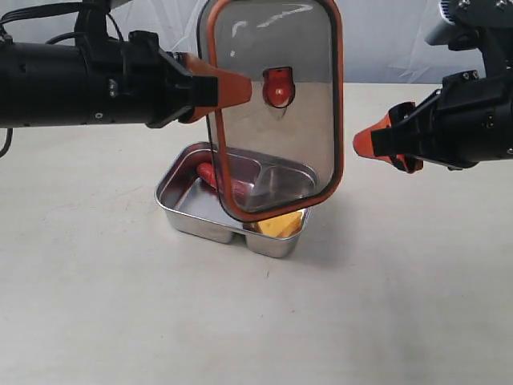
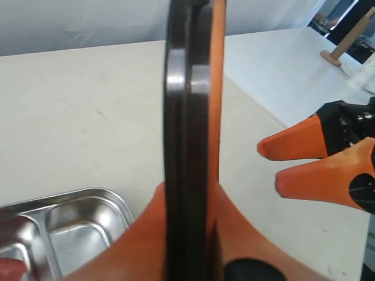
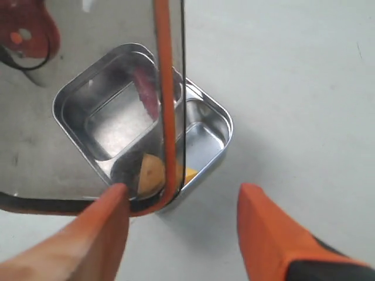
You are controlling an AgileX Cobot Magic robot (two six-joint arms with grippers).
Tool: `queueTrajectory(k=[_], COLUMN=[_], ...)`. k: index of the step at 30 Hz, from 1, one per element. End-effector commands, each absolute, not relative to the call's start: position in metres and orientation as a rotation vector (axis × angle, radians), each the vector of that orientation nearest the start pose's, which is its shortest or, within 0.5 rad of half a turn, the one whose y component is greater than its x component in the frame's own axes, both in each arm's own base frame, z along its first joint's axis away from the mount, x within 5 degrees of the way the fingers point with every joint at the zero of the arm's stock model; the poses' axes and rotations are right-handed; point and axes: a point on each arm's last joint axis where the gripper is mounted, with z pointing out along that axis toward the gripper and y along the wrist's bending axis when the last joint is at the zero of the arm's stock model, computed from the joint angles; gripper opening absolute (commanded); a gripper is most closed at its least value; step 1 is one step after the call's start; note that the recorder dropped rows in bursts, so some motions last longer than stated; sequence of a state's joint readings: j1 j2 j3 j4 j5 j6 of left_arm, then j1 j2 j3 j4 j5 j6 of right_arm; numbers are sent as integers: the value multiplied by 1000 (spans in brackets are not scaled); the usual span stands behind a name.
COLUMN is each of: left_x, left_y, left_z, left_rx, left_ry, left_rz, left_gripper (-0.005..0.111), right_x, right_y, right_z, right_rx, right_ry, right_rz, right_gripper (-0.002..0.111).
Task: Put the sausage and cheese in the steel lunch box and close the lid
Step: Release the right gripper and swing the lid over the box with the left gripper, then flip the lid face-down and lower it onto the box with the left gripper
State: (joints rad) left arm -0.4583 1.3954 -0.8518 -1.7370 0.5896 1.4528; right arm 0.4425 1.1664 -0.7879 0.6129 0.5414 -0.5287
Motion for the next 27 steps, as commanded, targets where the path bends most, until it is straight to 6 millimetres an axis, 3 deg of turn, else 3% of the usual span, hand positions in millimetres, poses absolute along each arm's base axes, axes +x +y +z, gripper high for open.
queueTrajectory(k=[1,8,14,16,19,27], left_x=[252,263,271,271,267,261], left_y=[-170,-162,-152,-152,-161,-188], left_z=[294,298,295,295,296,288], left_rx=[541,739,881,920,1030,1186], left_ry=[1914,1849,1806,1777,1689,1540], left_rz=[-903,-553,-239,-156,-27,139], left_gripper=[0,0,0,0,0,0], right_x=[203,206,208,209,210,212], right_y=[121,119,118,118,117,109], right_z=[288,289,291,291,291,289], right_rx=[-686,-701,-682,-669,-640,-479], right_ry=[2220,2185,2160,2161,2160,2241], right_rz=[488,429,416,416,412,391], right_gripper=[54,43,46,34,2,0])
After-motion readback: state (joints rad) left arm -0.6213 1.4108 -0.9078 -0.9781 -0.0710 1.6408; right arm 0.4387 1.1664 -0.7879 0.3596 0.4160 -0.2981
